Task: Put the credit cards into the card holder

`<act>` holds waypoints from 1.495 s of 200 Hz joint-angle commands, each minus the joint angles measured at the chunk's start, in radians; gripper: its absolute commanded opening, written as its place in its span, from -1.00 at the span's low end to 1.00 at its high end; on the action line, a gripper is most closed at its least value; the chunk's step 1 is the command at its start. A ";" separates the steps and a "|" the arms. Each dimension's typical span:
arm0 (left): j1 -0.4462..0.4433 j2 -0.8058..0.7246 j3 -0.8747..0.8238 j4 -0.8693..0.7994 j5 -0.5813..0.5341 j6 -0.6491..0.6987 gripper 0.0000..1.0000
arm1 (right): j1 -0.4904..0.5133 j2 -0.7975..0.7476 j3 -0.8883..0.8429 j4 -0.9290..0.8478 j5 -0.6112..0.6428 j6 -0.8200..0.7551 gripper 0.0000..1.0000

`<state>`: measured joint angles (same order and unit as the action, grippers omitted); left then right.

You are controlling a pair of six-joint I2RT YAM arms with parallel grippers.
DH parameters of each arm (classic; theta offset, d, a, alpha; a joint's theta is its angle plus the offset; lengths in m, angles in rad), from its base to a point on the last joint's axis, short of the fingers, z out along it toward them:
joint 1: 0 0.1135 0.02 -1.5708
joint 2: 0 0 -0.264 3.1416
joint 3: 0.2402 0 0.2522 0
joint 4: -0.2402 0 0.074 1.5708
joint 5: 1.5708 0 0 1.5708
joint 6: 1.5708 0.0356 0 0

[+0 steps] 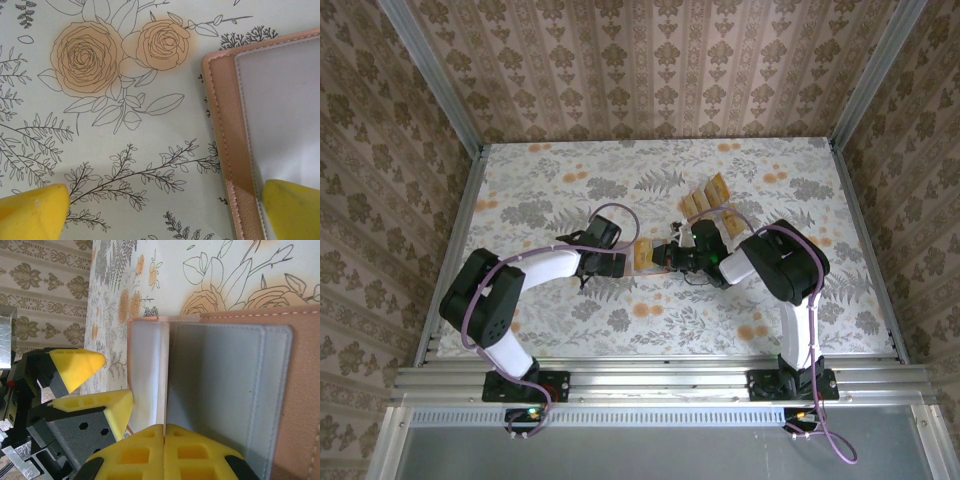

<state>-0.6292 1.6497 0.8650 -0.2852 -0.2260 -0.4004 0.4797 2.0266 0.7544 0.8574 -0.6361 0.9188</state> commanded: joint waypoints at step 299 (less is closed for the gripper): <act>-0.016 0.045 0.008 -0.076 -0.035 -0.011 1.00 | -0.039 0.038 0.010 -0.146 -0.030 -0.033 -1.00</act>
<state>-0.6365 1.6558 0.8719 -0.2916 -0.2367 -0.4007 0.4530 2.0430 0.7898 0.8093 -0.6922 0.9154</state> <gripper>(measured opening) 0.999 0.066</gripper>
